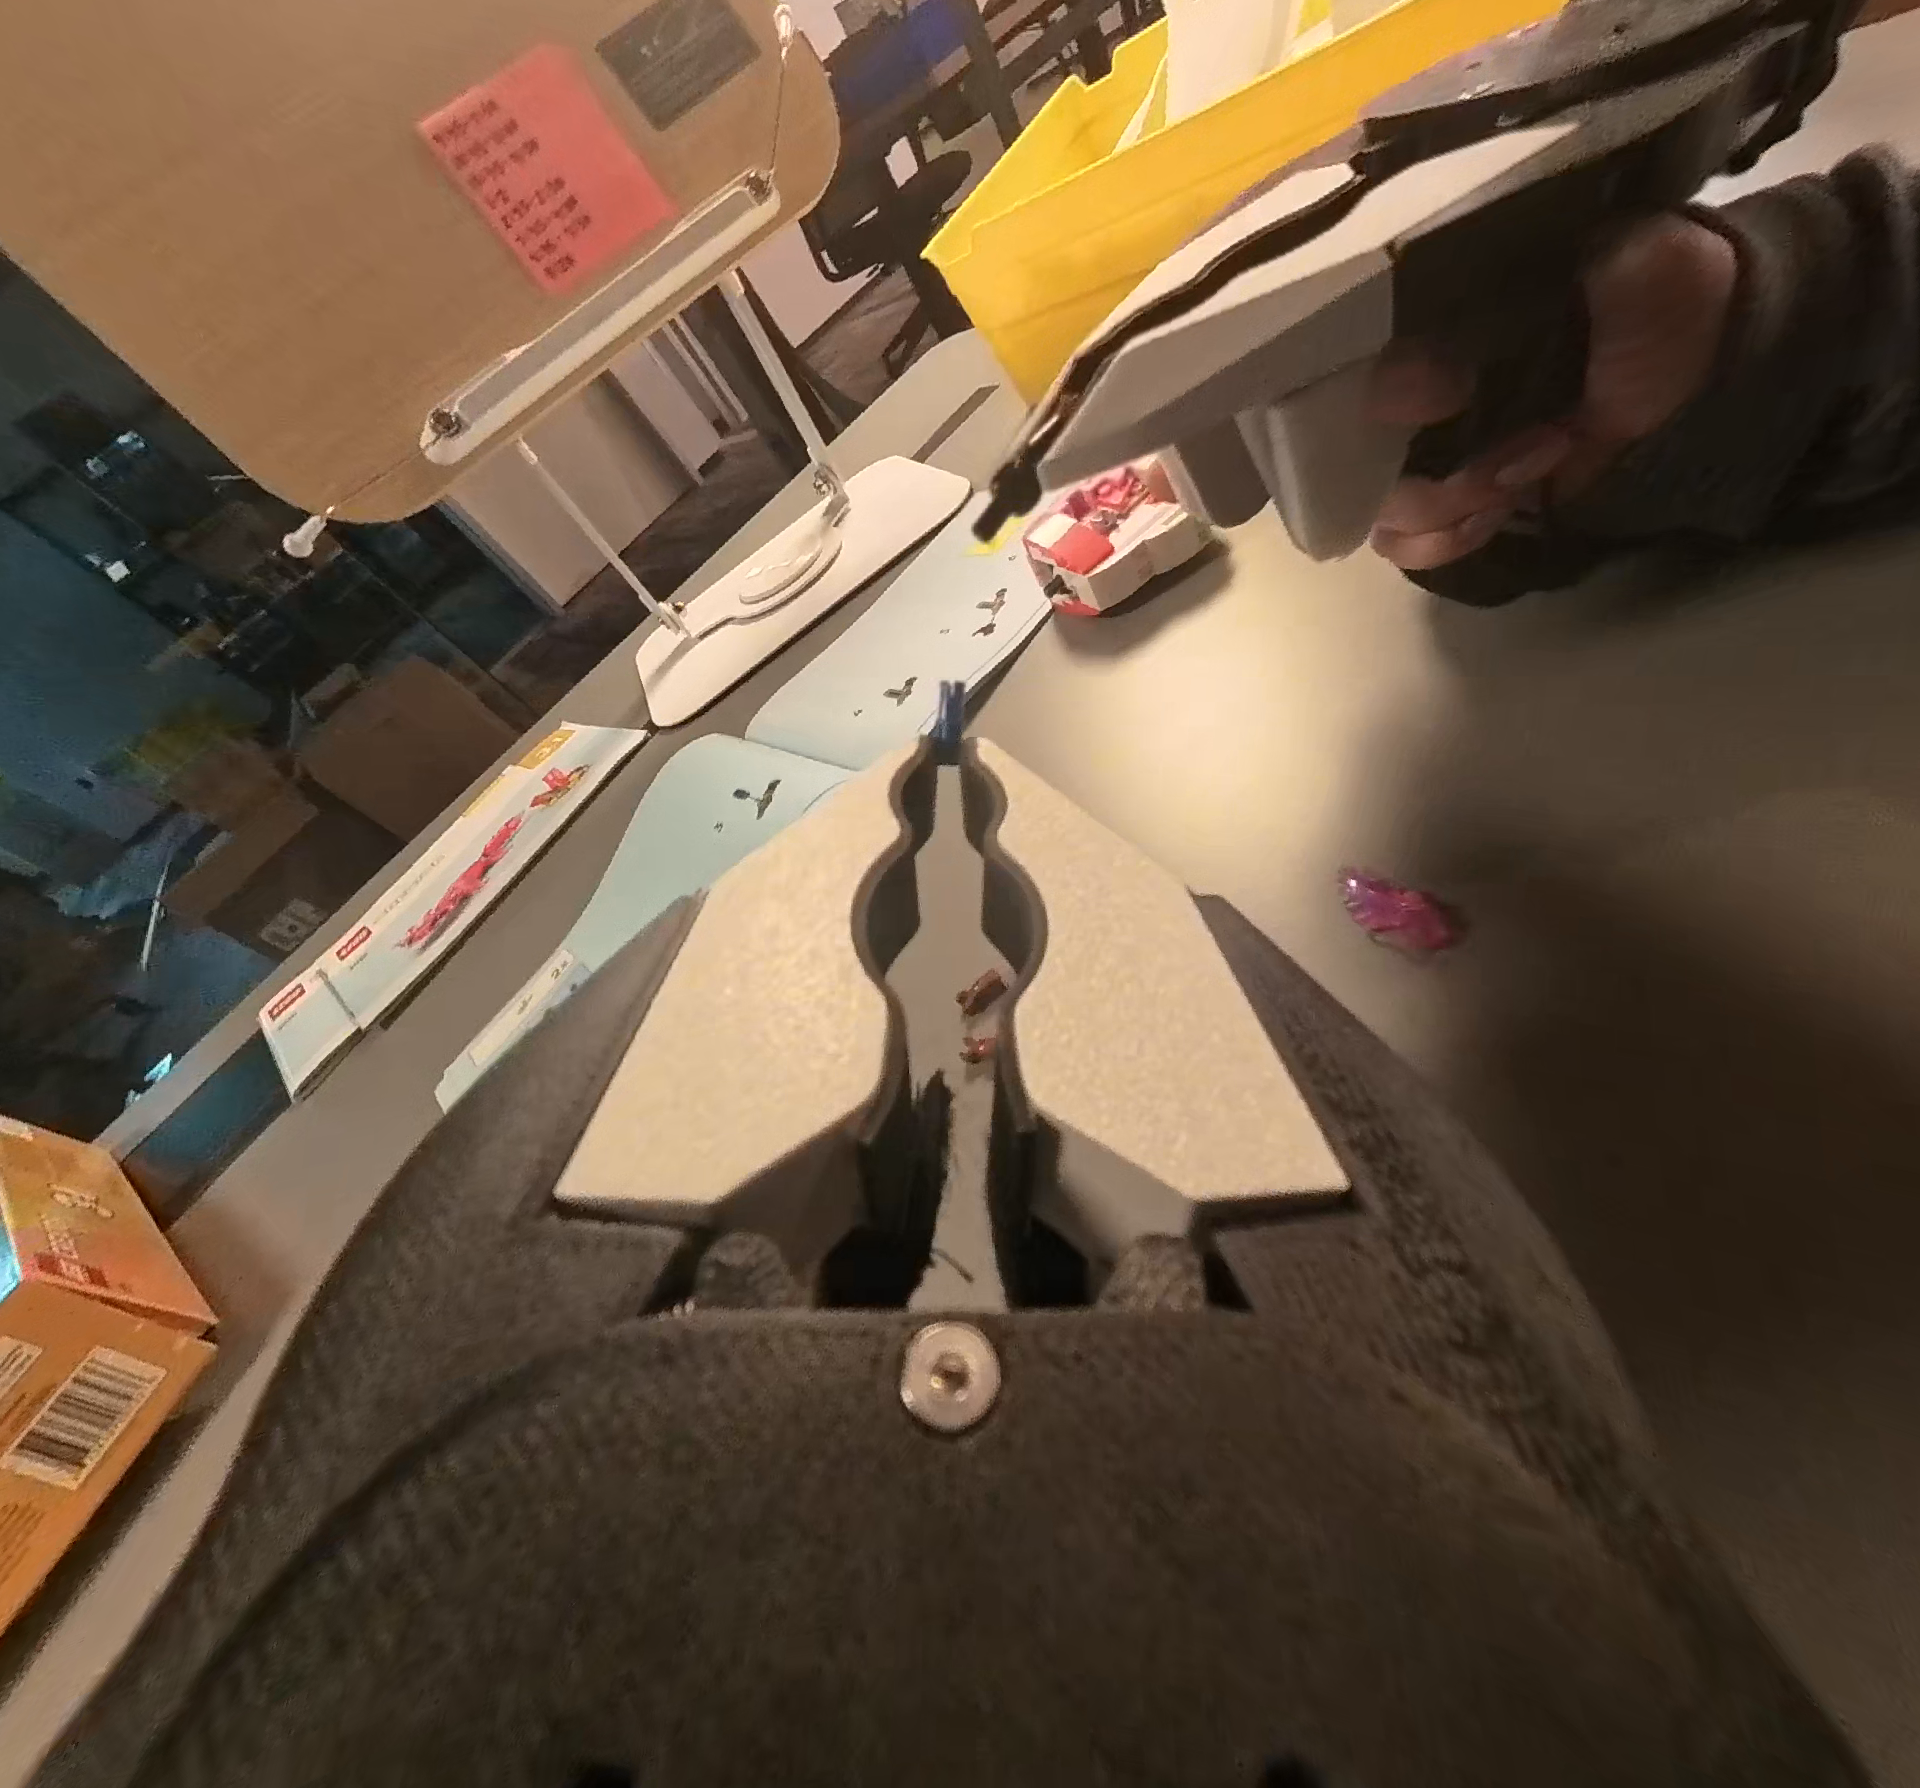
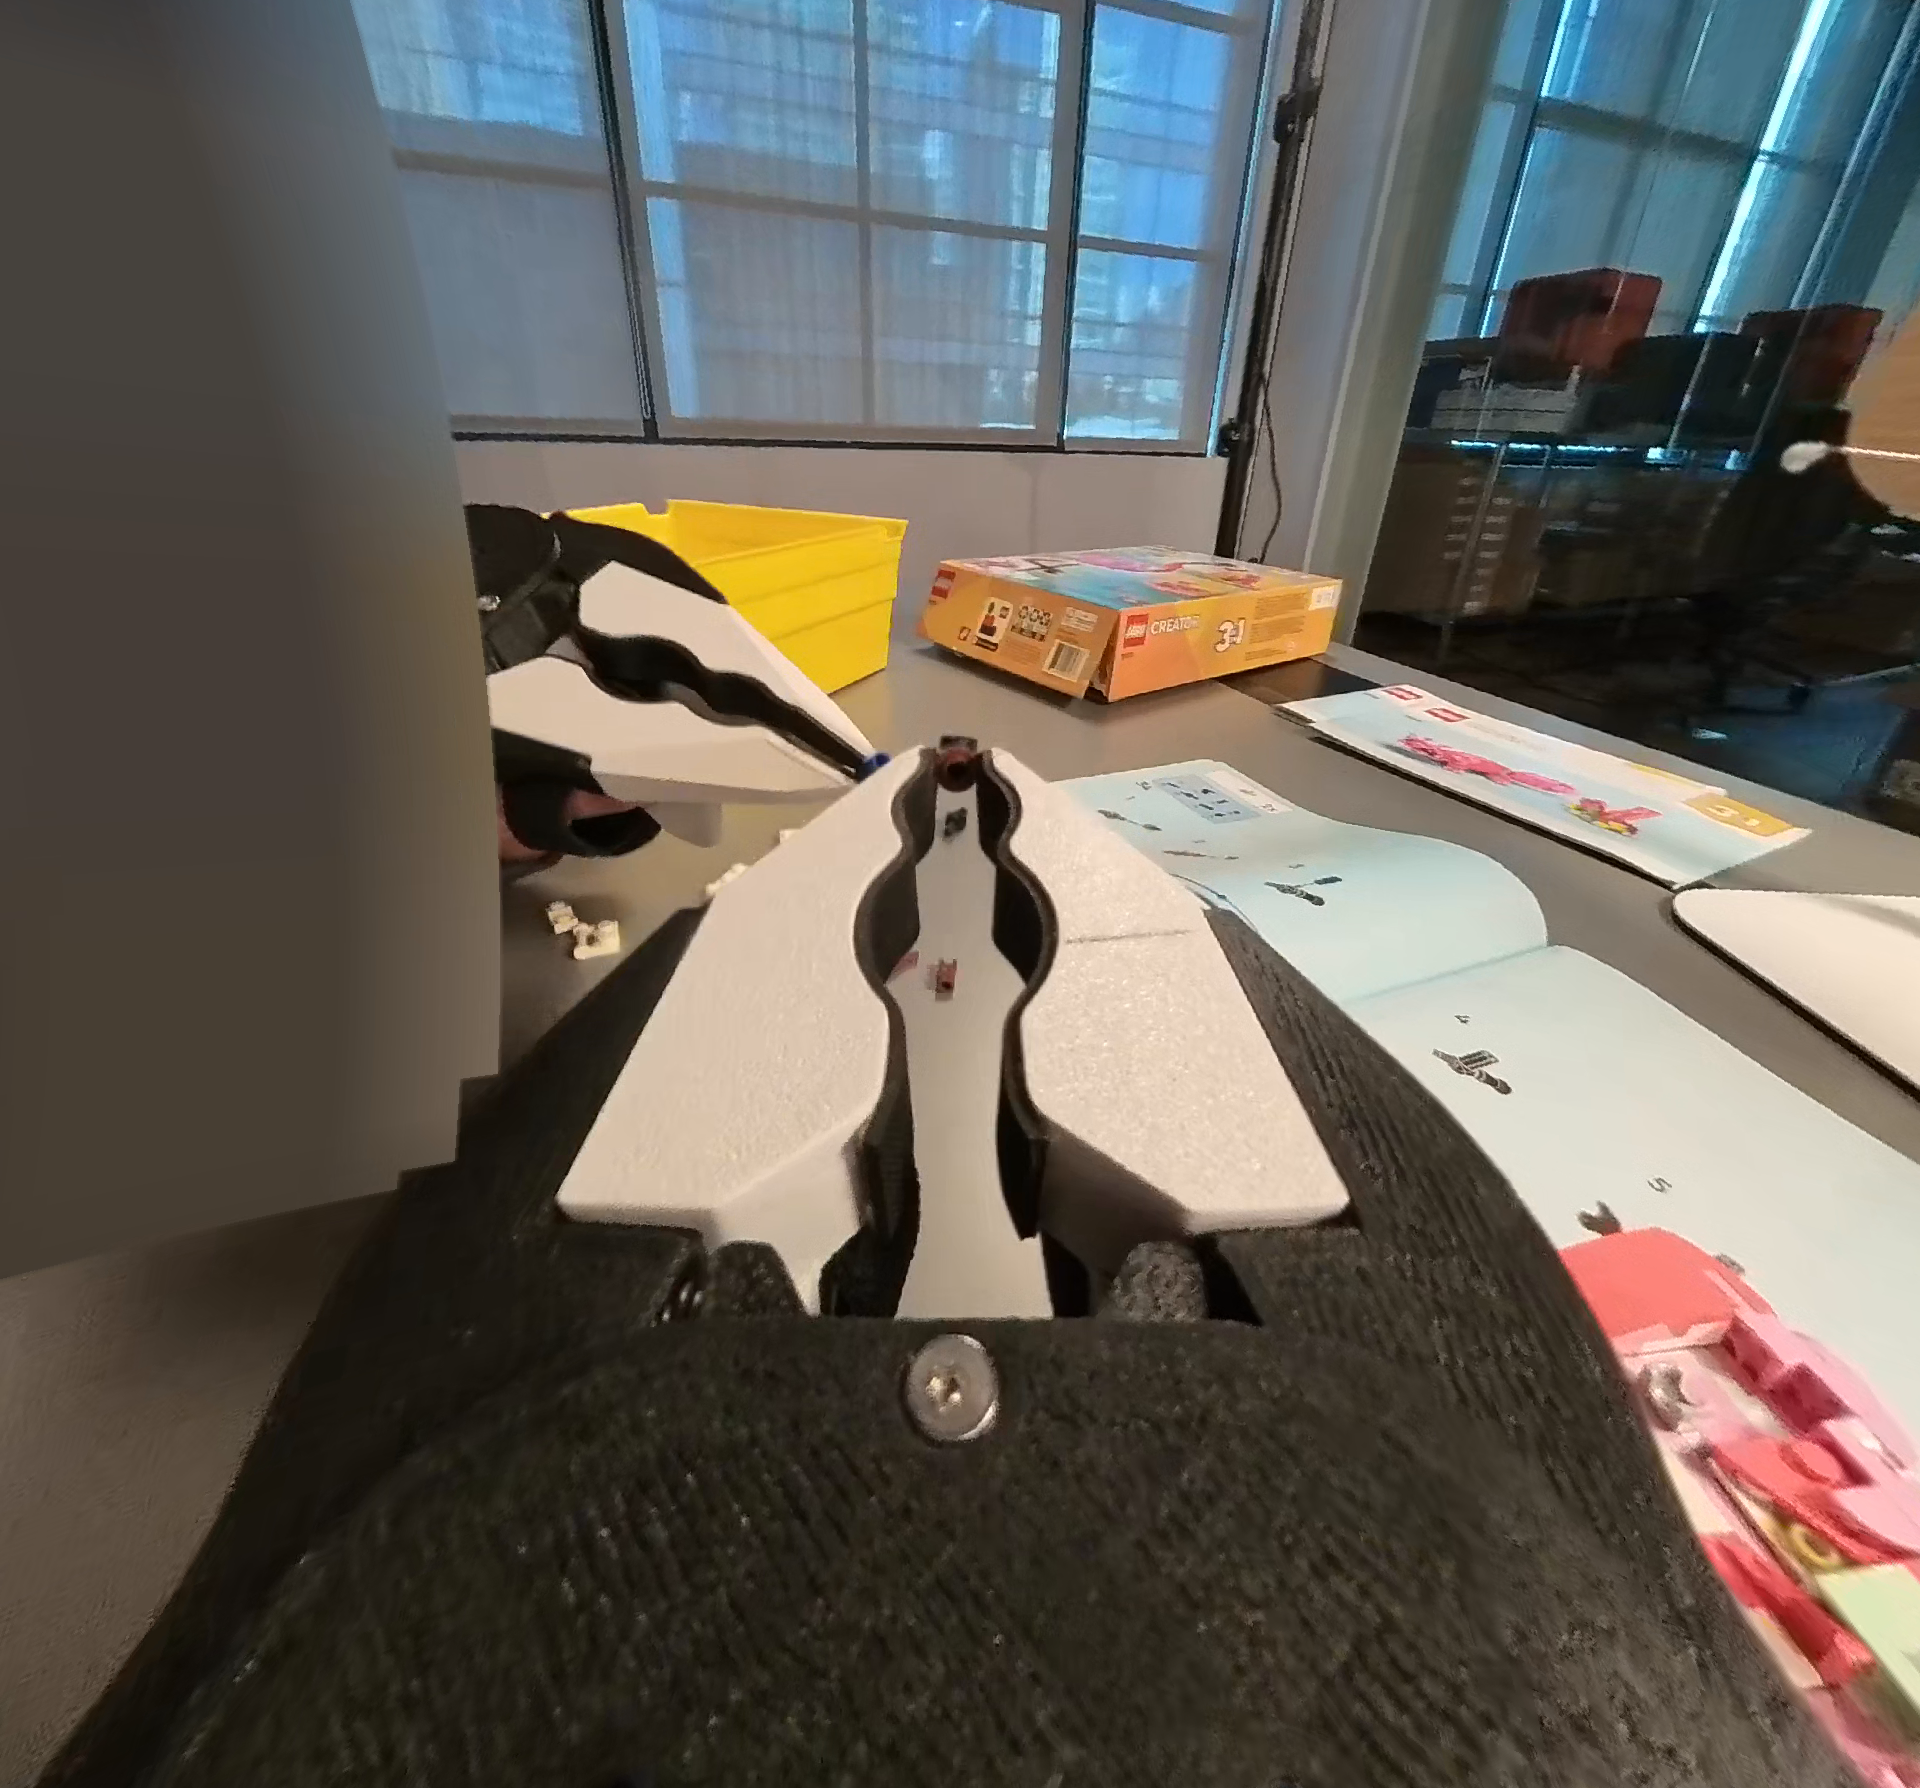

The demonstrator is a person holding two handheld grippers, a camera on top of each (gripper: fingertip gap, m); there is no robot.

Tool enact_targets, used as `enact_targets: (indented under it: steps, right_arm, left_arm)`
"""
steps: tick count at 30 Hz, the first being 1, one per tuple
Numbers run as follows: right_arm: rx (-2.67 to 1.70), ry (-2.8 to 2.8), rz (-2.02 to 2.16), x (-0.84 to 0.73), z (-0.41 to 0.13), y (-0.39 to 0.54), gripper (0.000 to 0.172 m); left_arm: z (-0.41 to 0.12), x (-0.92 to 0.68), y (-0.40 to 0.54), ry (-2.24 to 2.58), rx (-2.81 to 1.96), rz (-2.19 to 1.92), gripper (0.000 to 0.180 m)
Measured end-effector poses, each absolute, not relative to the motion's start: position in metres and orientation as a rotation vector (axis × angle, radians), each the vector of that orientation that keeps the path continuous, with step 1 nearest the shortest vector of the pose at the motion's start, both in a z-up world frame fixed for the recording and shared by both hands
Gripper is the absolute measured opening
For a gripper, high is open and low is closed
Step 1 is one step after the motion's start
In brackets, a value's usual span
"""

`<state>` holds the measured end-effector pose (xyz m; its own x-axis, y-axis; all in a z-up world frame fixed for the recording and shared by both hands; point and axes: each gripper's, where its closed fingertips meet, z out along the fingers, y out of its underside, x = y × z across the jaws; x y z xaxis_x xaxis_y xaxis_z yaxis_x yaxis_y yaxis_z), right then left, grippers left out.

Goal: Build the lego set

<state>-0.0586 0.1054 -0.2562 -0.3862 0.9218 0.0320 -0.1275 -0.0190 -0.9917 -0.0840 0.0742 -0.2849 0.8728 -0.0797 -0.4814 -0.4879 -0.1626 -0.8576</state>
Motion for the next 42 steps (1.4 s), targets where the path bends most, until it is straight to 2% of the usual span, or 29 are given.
enact_targets:
  steps: [9, 16, 23, 27, 34, 39, 42]
  right_arm:
    - [-0.788, -1.596, 1.272, -0.061, -0.278, 0.089, 0.006]
    - [-1.110, -1.946, 1.100, -0.055, -0.333, 0.100, 0.006]
    - [-1.243, -2.122, 0.968, -0.043, -0.368, 0.108, 0.006]
    - [-1.261, -2.123, 0.973, -0.040, -0.368, 0.112, 0.008]
    - [-1.300, -2.083, 1.048, -0.039, -0.363, 0.115, 0.031]
    - [-1.024, -1.817, 1.221, -0.057, -0.307, 0.099, 0.025]
    - [-0.674, -1.741, 0.937, -0.058, -0.289, 0.086, 0.018]
  left_arm:
    - [-0.282, -0.082, 0.072, 0.486, -1.689, 0.402, 0.003]
    - [-0.292, -0.087, 0.076, 0.471, -1.745, 0.384, 0.003]
    - [-0.299, -0.082, 0.078, 0.492, -1.776, 0.354, 0.003]
    - [-0.302, -0.081, 0.079, 0.504, -1.788, 0.350, 0.003]
    - [-0.304, -0.080, 0.080, 0.502, -1.798, 0.336, 0.003]
    - [-0.303, -0.077, 0.080, 0.490, -1.805, 0.291, 0.004]
    - [-0.307, -0.074, 0.080, 0.494, -1.831, 0.266, 0.003]
